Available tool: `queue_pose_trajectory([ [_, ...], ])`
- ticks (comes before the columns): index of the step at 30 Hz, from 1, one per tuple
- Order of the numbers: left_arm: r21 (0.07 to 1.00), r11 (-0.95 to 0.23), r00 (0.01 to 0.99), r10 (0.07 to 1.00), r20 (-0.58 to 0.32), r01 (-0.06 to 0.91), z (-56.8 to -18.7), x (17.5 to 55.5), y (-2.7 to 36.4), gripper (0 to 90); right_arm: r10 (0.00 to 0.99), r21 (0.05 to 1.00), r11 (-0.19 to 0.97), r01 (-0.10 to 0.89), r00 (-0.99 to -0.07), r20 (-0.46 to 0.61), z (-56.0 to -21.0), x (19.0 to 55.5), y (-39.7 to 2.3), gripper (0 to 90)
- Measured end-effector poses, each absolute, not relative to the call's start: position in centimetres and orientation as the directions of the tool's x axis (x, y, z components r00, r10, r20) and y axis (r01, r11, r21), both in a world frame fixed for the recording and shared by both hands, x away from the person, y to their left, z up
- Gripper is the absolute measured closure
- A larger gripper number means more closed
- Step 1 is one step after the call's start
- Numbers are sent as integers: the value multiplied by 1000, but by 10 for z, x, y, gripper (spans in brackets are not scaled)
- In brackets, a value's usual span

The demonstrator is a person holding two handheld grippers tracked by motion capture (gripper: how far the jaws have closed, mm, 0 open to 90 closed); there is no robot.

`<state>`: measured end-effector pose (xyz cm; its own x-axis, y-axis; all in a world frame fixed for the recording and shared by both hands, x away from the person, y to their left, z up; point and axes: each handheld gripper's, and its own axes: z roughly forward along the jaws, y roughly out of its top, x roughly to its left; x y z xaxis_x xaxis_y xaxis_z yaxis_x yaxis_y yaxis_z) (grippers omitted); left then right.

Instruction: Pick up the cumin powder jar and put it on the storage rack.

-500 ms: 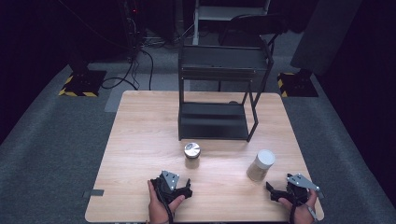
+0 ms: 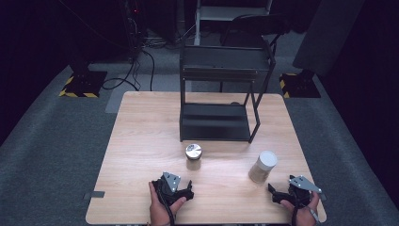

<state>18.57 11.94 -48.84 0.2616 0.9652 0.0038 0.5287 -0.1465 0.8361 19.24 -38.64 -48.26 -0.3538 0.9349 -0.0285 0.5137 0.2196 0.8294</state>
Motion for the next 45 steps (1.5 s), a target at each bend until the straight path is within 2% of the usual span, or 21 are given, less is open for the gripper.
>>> queue_pose_trajectory([
  [10,829,-149,261,965,3,539,-485,187,121,6,934,829,221,513,-355,-29,-483,192,-387,0],
  [13,828,-156,231,972,33,538,-483,187,114,41,934,830,223,512,-357,-31,-483,192,-387,0],
  [20,842,-138,248,969,5,522,-472,194,110,39,932,830,224,511,-360,-30,-483,192,-387,0],
  [26,859,-99,207,978,-9,502,-463,203,95,21,932,830,225,511,-361,-30,-483,192,-388,0],
  [45,881,-43,193,980,-55,471,-451,231,70,23,932,830,225,510,-360,-32,-483,192,-387,0],
])
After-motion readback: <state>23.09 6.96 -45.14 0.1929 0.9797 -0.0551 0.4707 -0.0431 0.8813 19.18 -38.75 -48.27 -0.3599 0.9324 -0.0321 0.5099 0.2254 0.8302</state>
